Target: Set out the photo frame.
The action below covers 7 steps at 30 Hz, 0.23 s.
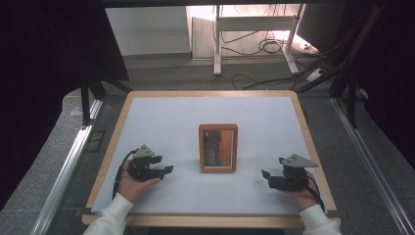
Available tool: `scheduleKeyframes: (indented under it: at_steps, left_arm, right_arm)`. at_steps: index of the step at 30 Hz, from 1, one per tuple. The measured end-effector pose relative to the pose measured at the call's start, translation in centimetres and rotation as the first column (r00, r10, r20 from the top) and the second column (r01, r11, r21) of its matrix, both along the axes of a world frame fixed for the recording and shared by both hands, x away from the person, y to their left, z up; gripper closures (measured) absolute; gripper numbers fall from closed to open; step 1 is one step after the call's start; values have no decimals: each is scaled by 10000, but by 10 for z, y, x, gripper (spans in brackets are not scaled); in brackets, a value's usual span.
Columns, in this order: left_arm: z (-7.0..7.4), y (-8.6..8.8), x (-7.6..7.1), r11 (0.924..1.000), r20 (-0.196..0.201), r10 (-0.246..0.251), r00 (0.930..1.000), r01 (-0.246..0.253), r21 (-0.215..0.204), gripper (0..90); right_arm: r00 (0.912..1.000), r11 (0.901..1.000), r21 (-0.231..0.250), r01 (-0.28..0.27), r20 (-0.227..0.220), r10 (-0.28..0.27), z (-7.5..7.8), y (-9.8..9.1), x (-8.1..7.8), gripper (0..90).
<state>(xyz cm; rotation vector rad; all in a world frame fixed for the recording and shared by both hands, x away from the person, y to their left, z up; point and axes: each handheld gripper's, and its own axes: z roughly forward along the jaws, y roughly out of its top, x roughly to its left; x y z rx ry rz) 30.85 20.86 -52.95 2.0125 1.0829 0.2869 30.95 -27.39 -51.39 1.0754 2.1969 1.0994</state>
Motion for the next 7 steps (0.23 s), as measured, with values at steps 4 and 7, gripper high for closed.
scheduleKeyframes:
  at_steps: [4, 7]
  left_arm:
    - [0, 1, 0, 10000, -5, -27, 10000, 27, -87, 327]
    - [0, 1, 0, 10000, 59, -10, 10000, 11, -63, 322]
  right_arm:
    - [10000, 9999, -103, 5, 8, -5, -1, 0, 0, 179]
    - [10000, 9999, -103, 18, 7, -18, -1, 1, 0, 177]
